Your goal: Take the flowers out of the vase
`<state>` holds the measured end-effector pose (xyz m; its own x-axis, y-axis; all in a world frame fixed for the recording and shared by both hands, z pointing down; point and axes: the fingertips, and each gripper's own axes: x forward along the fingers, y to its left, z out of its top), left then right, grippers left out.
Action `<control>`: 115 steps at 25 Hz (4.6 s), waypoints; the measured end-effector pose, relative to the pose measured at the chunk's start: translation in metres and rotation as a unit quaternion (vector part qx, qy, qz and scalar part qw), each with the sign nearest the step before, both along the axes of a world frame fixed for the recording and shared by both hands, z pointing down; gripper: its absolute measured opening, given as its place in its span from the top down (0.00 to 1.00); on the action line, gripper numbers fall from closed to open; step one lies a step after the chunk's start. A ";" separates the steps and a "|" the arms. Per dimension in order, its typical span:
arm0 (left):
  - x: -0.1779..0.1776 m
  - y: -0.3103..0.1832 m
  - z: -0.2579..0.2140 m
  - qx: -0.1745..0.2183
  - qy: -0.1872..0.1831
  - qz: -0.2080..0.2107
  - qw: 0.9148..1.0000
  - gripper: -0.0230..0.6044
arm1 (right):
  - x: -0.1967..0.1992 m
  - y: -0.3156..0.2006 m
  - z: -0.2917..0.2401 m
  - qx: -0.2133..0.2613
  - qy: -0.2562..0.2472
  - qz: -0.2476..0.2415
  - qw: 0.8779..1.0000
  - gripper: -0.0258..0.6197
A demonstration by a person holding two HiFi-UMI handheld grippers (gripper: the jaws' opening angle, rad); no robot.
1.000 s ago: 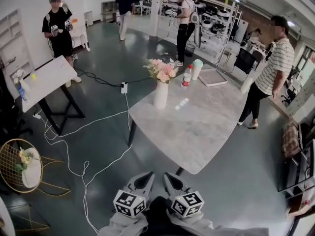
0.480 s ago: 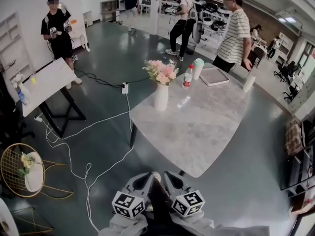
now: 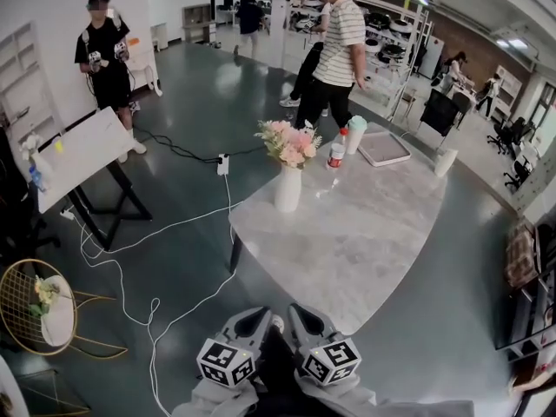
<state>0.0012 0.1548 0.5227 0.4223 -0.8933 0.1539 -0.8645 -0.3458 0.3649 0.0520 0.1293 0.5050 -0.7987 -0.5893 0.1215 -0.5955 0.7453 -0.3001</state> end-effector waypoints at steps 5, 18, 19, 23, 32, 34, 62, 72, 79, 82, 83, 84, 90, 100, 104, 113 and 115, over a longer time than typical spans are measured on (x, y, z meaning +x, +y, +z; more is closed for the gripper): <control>-0.019 -0.036 -0.002 0.003 0.004 -0.014 1.000 0.96 | -0.017 -0.032 -0.003 0.002 0.001 -0.011 1.000 0.96; -0.058 -0.133 -0.008 -0.007 0.006 -0.020 1.000 0.96 | -0.055 -0.140 -0.018 0.002 -0.009 -0.015 1.000 0.96; -0.061 -0.142 -0.008 -0.009 0.003 -0.020 1.000 0.96 | -0.058 -0.150 -0.019 0.002 -0.009 -0.014 1.000 0.96; -0.075 -0.180 -0.006 -0.014 -0.004 -0.022 1.000 0.96 | -0.067 -0.188 -0.020 0.000 -0.014 -0.012 1.000 0.96; -0.089 -0.266 -0.003 -0.026 -0.018 -0.017 0.999 0.96 | -0.073 -0.274 -0.013 -0.018 -0.030 0.002 0.999 0.96; -0.090 -0.284 -0.002 -0.029 -0.016 -0.012 0.999 0.96 | -0.071 -0.290 -0.008 -0.026 -0.034 0.010 0.999 0.96; -0.101 -0.393 -0.004 -0.029 -0.021 0.102 0.994 0.96 | -0.064 -0.358 0.006 -0.046 -0.008 0.131 0.990 0.96; -0.124 -0.431 -0.009 -0.012 -0.008 0.120 0.993 0.96 | -0.077 -0.382 -0.022 0.014 0.040 0.148 0.988 0.96; -0.128 -0.450 -0.013 0.002 -0.014 0.127 0.992 0.96 | -0.084 -0.397 -0.024 0.013 0.065 0.127 0.990 0.60; -0.131 -0.454 -0.014 0.006 -0.017 0.126 0.992 0.96 | -0.092 -0.403 -0.022 0.014 0.066 0.116 0.991 0.35; -0.133 -0.455 -0.014 0.006 -0.016 0.124 0.992 0.96 | -0.094 -0.405 -0.021 0.013 0.064 0.115 0.991 0.30; -0.134 -0.456 -0.014 0.005 -0.016 0.123 0.992 0.96 | -0.096 -0.408 -0.021 0.014 0.065 0.114 0.991 0.27; -0.144 -0.458 -0.006 -0.004 -0.022 0.110 0.994 0.96 | -0.109 -0.421 -0.018 0.029 0.078 0.105 0.991 0.20; -0.151 -0.472 0.002 -0.007 -0.020 0.095 0.995 0.96 | -0.120 -0.438 -0.027 0.068 0.092 0.113 0.987 0.20; -0.150 -0.480 -0.001 -0.003 -0.011 0.094 0.995 0.96 | -0.121 -0.445 -0.026 0.074 0.093 0.123 0.985 0.20; -0.135 -0.495 -0.012 0.027 -0.004 0.117 0.993 0.96 | -0.127 -0.455 -0.032 0.099 0.103 0.112 0.983 0.20; -0.133 -0.495 -0.014 0.031 -0.003 0.124 0.992 0.96 | -0.133 -0.455 -0.034 0.105 0.107 0.106 0.983 0.20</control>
<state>-0.1319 -0.3404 0.5086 0.6294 -0.7700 0.1048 -0.7524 -0.5700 0.3301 -0.0807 -0.3258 0.4709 -0.6240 -0.7703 0.1312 -0.7774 0.6290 -0.0047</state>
